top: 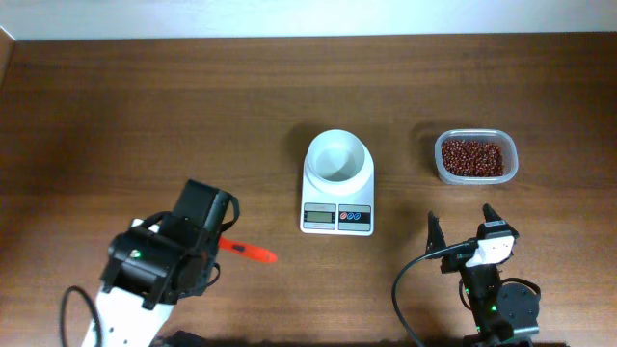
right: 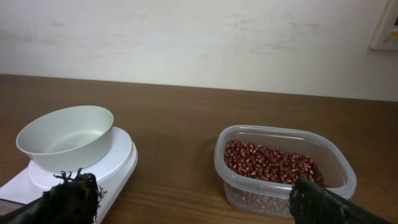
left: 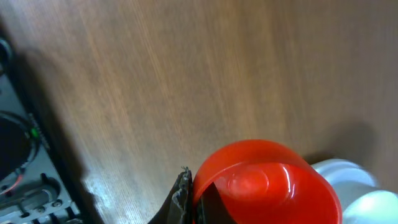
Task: Scoop and weigh 50g on scale
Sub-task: 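Lift the orange scoop with the left gripper and hold it near the scale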
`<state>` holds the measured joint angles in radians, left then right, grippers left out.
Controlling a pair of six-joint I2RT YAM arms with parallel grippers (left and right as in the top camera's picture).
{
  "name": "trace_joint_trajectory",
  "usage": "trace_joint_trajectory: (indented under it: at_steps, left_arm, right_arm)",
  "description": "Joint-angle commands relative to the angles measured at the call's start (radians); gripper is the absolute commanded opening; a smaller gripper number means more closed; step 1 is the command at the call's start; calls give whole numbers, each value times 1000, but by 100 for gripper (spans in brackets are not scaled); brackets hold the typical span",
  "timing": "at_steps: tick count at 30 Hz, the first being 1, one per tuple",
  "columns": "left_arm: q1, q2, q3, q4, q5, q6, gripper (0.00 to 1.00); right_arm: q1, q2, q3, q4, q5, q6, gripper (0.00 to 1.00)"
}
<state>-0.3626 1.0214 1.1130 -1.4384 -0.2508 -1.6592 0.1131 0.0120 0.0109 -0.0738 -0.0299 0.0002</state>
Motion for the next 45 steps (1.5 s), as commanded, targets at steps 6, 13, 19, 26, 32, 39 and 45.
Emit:
trace_joint_trajectory:
  at_steps: [6,13,19,26,32,39,45]
  left_arm:
    - [-3,33,129,-80,-57,-13,0]
    - [-3,151,124,-135,-14,-84,0]
    - [-3,238,83,-97,33,-87,0]
    - [-3,253,-86,72,170,-75,0]
    - [-15,264,-86,73,234,16,0]
    - [-69,275,-86,68,237,39,0]
    - [-69,275,-86,72,238,37,0]
  right_arm:
    - [6,-7,-5,-5,-10,7,99]
    - [6,-7,-5,-5,-10,7,99]
    - [6,-8,-5,-5,-10,7,99]
    - [6,-7,-5,-5,-10,7,99]
    - [6,-7,-5,-5,-10,7,99]
    - [6,-8,-5,-5,-10,7,99]
    - [6,-7,-5,-5,-10,7,99]
